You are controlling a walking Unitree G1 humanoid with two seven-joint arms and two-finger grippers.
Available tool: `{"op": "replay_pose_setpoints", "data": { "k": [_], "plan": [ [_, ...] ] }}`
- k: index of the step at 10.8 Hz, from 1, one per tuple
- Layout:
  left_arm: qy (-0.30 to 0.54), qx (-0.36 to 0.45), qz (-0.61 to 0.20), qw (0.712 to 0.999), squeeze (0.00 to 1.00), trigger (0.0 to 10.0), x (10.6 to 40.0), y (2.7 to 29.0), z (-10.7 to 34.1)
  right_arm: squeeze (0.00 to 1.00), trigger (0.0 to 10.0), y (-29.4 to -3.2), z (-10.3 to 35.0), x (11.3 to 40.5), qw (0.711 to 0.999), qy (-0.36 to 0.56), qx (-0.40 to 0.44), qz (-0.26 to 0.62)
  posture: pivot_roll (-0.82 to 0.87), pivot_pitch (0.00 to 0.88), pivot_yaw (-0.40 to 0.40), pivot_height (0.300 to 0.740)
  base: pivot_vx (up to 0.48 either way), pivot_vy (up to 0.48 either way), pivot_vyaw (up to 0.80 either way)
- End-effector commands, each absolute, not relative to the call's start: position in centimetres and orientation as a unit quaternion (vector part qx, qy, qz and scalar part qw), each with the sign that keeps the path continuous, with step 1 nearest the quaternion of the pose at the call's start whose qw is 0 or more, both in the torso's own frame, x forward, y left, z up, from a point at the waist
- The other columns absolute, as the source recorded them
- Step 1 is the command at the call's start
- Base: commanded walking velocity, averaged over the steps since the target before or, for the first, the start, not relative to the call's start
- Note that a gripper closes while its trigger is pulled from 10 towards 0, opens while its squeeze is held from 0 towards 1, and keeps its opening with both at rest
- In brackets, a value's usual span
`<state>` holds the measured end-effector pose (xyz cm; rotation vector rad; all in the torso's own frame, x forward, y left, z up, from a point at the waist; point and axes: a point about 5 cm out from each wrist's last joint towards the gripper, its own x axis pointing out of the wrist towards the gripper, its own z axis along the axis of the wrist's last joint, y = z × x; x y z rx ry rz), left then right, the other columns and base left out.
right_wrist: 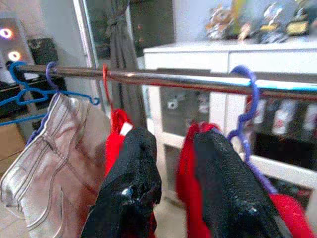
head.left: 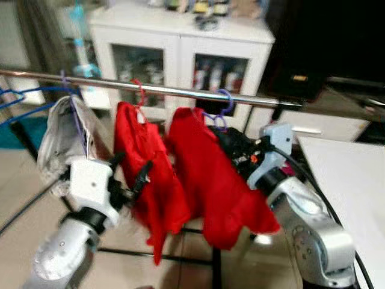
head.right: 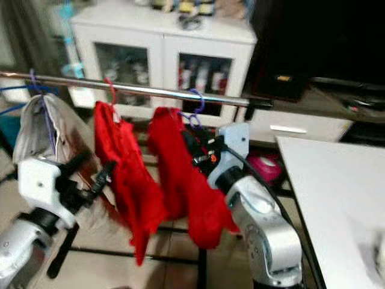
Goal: Hang hanger
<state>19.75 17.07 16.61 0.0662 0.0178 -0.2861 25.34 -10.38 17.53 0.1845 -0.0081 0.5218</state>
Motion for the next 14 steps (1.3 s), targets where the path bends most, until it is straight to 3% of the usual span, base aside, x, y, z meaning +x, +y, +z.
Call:
{"op": "replay_pose_setpoints", "data": {
  "k": [1, 14],
  "plan": [
    [0.015, 0.033, -0.143, 0.989, 0.0, 10.0, 19.9, 17.2, 16.4, 0.0, 10.0, -10.6, 17.4, 25.5, 0.966, -0.008, 0.079, 0.248, 0.09, 0.0, -0.008, 0.74, 0.0, 0.341, 0.0],
    [0.017, 0.024, -0.133, 0.991, 0.0, 10.0, 20.4, 16.9, 15.7, 0.0, 10.0, -10.4, 16.5, 26.3, 0.965, 0.025, 0.068, 0.252, 0.08, 0.0, -0.029, 0.74, 0.0, 0.365, 0.0]
  ]
}}
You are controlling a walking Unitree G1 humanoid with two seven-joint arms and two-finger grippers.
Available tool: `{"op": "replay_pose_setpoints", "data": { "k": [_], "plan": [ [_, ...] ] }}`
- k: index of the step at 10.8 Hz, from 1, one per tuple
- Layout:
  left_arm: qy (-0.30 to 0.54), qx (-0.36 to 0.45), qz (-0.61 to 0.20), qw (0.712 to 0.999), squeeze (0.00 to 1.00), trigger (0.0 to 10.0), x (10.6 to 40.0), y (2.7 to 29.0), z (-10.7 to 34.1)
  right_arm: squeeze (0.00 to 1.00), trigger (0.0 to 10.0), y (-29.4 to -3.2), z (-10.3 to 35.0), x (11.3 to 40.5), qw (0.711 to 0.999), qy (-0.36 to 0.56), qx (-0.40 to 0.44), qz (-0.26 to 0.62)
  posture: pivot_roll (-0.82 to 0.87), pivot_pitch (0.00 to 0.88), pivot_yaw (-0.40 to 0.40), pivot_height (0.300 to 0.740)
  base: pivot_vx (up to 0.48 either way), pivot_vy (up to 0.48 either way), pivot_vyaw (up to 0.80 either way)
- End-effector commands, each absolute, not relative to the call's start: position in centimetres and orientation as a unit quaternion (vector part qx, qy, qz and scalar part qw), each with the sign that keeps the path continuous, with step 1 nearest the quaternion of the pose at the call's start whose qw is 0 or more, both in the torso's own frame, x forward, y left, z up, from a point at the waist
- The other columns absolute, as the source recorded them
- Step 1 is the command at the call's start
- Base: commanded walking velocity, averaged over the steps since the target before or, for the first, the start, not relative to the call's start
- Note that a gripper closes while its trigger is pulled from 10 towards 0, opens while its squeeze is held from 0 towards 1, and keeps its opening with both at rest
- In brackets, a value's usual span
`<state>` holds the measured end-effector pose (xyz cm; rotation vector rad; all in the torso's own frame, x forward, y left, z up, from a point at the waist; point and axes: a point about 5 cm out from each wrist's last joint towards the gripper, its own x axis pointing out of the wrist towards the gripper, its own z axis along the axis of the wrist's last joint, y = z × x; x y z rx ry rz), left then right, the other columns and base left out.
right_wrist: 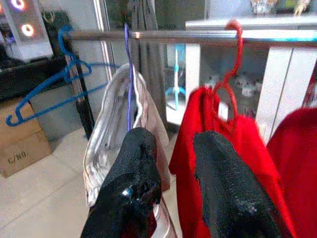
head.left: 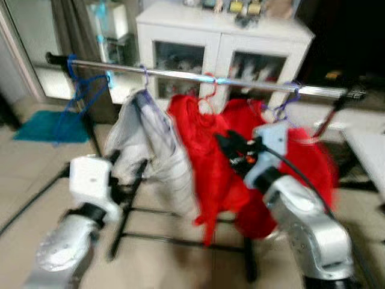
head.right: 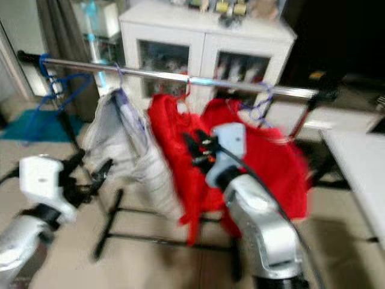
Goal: Hang hanger
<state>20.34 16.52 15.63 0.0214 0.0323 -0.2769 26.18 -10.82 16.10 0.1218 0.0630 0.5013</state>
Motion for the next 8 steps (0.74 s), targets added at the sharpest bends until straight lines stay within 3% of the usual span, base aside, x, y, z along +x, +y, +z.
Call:
{"op": "replay_pose_setpoints", "data": {
  "k": [1, 4, 5, 6, 8],
  "plan": [
    [0.006, 0.014, -0.126, 0.992, 0.0, 10.0, 20.7, 17.0, 15.9, 0.0, 10.0, -10.0, 16.1, 26.2, 0.961, 0.038, 0.061, 0.268, 0.08, 0.0, -0.024, 0.74, 0.0, 0.0, 0.0],
    [0.004, 0.012, -0.115, 0.993, 0.0, 10.0, 21.3, 16.9, 16.2, 0.0, 10.0, -10.5, 16.0, 27.0, 0.967, 0.032, 0.042, 0.25, 0.08, 0.0, -0.026, 0.74, 0.0, 0.0, 0.0],
    [0.007, 0.011, -0.113, 0.994, 0.95, 10.0, 21.4, 16.9, 16.1, 0.6, 10.0, -10.6, 16.1, 27.2, 0.966, 0.028, 0.051, 0.254, 0.08, 0.0, -0.027, 0.74, 0.0, 0.0, 0.0],
    [0.008, 0.007, -0.117, 0.993, 1.0, 10.0, 21.5, 16.7, 16.1, 1.0, 10.0, -10.6, 16.2, 27.3, 0.965, 0.025, 0.049, 0.257, 0.08, 0.0, -0.029, 0.74, 0.0, 0.0, 0.0],
    [0.008, 0.013, -0.118, 0.993, 1.0, 10.0, 21.6, 16.7, 16.1, 1.0, 10.0, -10.2, 16.4, 27.7, 0.961, 0.016, 0.039, 0.274, 0.08, 0.0, -0.03, 0.74, 0.0, 0.0, 0.8]
  ]
}}
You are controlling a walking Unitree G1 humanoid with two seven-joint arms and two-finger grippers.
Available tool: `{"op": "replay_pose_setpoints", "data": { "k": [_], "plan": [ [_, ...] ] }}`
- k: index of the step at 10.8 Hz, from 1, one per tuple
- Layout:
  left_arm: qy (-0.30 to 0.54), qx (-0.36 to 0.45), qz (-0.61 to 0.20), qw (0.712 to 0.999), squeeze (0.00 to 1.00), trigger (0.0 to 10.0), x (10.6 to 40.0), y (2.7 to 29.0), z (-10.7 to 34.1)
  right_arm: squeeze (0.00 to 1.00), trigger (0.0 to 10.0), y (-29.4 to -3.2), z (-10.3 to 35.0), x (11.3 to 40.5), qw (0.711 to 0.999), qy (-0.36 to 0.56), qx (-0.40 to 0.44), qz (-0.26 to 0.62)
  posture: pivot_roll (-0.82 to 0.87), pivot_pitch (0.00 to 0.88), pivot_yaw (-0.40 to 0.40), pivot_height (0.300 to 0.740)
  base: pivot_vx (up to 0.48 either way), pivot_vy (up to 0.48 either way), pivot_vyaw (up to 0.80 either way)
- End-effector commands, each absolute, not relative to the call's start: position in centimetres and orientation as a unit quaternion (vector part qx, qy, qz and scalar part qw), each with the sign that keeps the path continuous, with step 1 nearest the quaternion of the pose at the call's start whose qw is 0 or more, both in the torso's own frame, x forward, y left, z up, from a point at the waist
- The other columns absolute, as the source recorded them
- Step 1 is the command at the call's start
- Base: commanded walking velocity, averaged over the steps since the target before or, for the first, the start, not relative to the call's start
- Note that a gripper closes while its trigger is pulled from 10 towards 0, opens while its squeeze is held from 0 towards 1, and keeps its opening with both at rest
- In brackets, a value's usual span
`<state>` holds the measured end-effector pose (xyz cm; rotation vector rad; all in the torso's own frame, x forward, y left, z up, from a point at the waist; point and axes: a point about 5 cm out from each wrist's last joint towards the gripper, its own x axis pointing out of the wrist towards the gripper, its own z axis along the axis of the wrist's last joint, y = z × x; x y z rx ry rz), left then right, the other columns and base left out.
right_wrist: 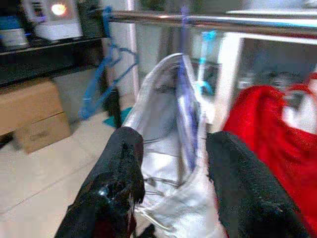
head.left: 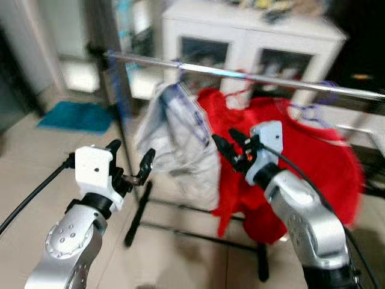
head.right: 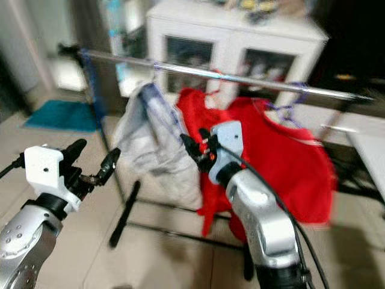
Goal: Hang hanger
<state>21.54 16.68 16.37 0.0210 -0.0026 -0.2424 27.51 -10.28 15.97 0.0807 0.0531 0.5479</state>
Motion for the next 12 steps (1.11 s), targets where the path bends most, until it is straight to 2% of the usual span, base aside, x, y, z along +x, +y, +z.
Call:
{"op": "replay_pose_setpoints", "data": {
  "k": [1, 3, 7, 9, 12],
  "plan": [
    [0.008, 0.013, -0.118, 0.993, 1.0, 10.0, 21.52, 16.72, 16.11, 1.0, 10.0, -9.95, 16.4, 27.69, 0.959, 0.013, 0.033, 0.281, 0.09, 0.0, -0.034, 0.74, 0.0, 0.0, 0.8],
    [0.013, 0.013, -0.118, 0.993, 1.0, 10.0, 21.22, 16.73, 15.93, 1.0, 10.0, -9.53, 16.35, 27.58, 0.954, 0.01, 0.024, 0.299, 0.09, 0.0, -0.034, 0.74, 0.0, 0.0, 0.8],
    [0.018, 0.015, -0.118, 0.993, 1.0, 10.0, 20.96, 16.86, 15.83, 1.0, 10.0, -9.49, 16.77, 27.94, 0.957, -0.003, 0.039, 0.287, 0.09, 0.0, -0.038, 0.74, 0.0, 0.0, 0.0],
    [0.019, 0.016, -0.123, 0.992, 1.0, 10.0, 20.98, 16.77, 15.88, 1.0, 10.0, -9.2, 16.51, 27.71, 0.955, -0.001, 0.026, 0.295, 0.09, 0.0, -0.033, 0.74, 0.289, 0.0, 0.0],
    [0.018, 0.019, -0.131, 0.991, 1.0, 10.0, 21.25, 16.74, 16.01, 1.0, 10.0, -9.53, 16.01, 27.94, 0.96, 0.007, 0.01, 0.281, 0.09, 0.0, -0.017, 0.74, 0.354, 0.0, 0.77]
  ]
}}
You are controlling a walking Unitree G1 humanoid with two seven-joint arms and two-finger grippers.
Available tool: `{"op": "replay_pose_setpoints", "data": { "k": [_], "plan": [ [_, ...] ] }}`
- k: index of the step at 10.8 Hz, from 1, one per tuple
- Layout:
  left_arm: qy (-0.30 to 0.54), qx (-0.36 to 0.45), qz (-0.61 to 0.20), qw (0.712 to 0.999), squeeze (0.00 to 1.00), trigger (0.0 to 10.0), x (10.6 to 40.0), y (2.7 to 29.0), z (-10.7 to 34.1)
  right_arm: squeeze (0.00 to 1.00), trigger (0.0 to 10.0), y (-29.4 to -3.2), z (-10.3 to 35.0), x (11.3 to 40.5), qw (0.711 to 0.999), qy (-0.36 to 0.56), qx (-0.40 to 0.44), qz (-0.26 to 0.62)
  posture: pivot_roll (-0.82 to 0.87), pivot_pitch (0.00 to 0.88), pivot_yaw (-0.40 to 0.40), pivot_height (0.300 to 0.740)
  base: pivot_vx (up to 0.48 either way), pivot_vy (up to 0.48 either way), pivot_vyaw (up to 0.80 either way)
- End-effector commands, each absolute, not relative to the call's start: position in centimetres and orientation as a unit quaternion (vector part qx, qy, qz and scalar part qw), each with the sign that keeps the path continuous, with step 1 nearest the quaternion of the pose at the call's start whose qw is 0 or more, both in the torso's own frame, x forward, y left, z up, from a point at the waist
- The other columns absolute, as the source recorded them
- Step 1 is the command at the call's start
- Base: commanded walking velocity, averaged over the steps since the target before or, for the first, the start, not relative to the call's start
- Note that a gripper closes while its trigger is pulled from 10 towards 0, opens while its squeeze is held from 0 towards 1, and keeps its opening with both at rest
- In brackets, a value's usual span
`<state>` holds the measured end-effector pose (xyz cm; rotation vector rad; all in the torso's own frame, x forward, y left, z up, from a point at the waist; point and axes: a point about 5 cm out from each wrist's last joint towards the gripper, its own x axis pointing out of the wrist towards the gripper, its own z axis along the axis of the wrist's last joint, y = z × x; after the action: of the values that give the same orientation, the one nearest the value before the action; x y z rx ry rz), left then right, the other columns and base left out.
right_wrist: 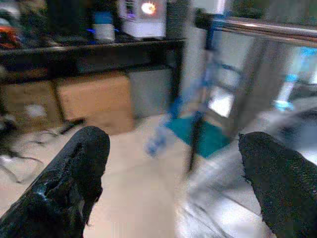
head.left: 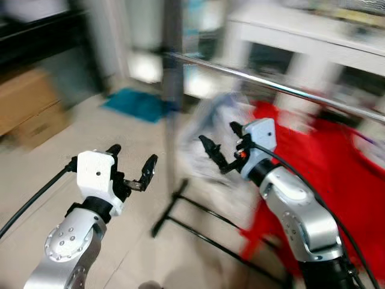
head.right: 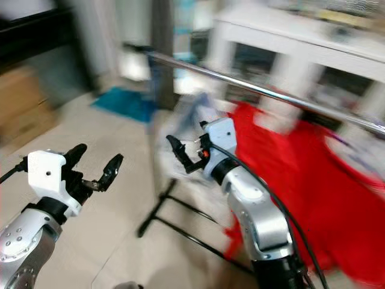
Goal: Hang hanger
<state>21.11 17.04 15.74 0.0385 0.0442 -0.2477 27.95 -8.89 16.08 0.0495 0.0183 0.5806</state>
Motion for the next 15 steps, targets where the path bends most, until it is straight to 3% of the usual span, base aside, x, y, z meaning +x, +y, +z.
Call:
{"op": "replay_pose_setpoints", "data": {
  "k": [1, 2, 3, 5, 6, 7, 8, 11, 15],
  "plan": [
    [0.019, 0.021, -0.135, 0.99, 1.0, 10.0, 21.4, 16.8, 16.0, 0.98, 10.0, -9.6, 16.0, 27.9, 0.963, 0.008, 0.026, 0.269, 0.09, 0.0, -0.004, 0.74, 0.364, 0.0, 0.0],
    [0.02, 0.023, -0.14, 0.99, 1.0, 10.0, 21.4, 16.8, 16.0, 0.86, 10.0, -9.6, 16.0, 27.9, 0.964, 0.006, 0.027, 0.265, 0.08, 0.0, 0.004, 0.74, 0.368, 0.0, 0.0],
    [0.023, 0.025, -0.153, 0.988, 1.0, 10.0, 21.6, 16.6, 16.0, 0.51, 10.0, -9.8, 16.6, 28.0, 0.966, -0.006, 0.028, 0.258, 0.08, 0.0, 0.015, 0.74, 0.368, 0.0, 0.0],
    [0.029, 0.025, -0.177, 0.983, 1.0, 10.0, 21.5, 16.1, 15.8, 0.0, 10.0, -9.8, 17.4, 28.0, 0.965, -0.021, 0.013, 0.26, 0.08, 0.0, 0.019, 0.74, 0.0, 0.0, 0.0],
    [0.048, 0.035, -0.218, 0.974, 0.99, 10.0, 21.0, 15.8, 15.2, 0.0, 10.0, -9.7, 17.6, 27.9, 0.964, -0.023, 0.004, 0.266, 0.08, 0.0, 0.012, 0.74, 0.0, 0.0, 0.0],
    [0.078, 0.053, -0.266, 0.959, 0.9, 10.0, 20.3, 15.7, 14.5, 0.0, 10.0, -9.7, 17.6, 27.9, 0.96, -0.018, -0.005, 0.279, 0.08, 0.0, 0.01, 0.74, 0.0, 0.0, 0.0],
    [0.104, 0.069, -0.296, 0.947, 0.02, 10.0, 19.8, 16.2, 14.0, 0.0, 10.0, -9.8, 17.5, 28.0, 0.959, -0.002, -0.03, 0.282, 0.08, 0.0, 0.003, 0.74, 0.0, 0.0, 0.0],
    [0.137, 0.096, -0.325, 0.931, 0.0, 10.0, 19.4, 17.8, 13.6, 0.0, 10.0, -10.0, 17.6, 29.8, 0.969, 0.036, -0.05, 0.239, 0.08, 0.0, -0.009, 0.74, 0.0, 0.0, 0.0],
    [0.127, 0.089, -0.363, 0.919, 0.0, 10.0, 19.5, 17.2, 14.0, 0.0, 10.0, -10.0, 17.1, 32.9, 0.975, 0.076, -0.086, 0.192, 0.07, 0.0, -0.01, 0.74, 0.0, 0.0, 0.0]
  ]
}}
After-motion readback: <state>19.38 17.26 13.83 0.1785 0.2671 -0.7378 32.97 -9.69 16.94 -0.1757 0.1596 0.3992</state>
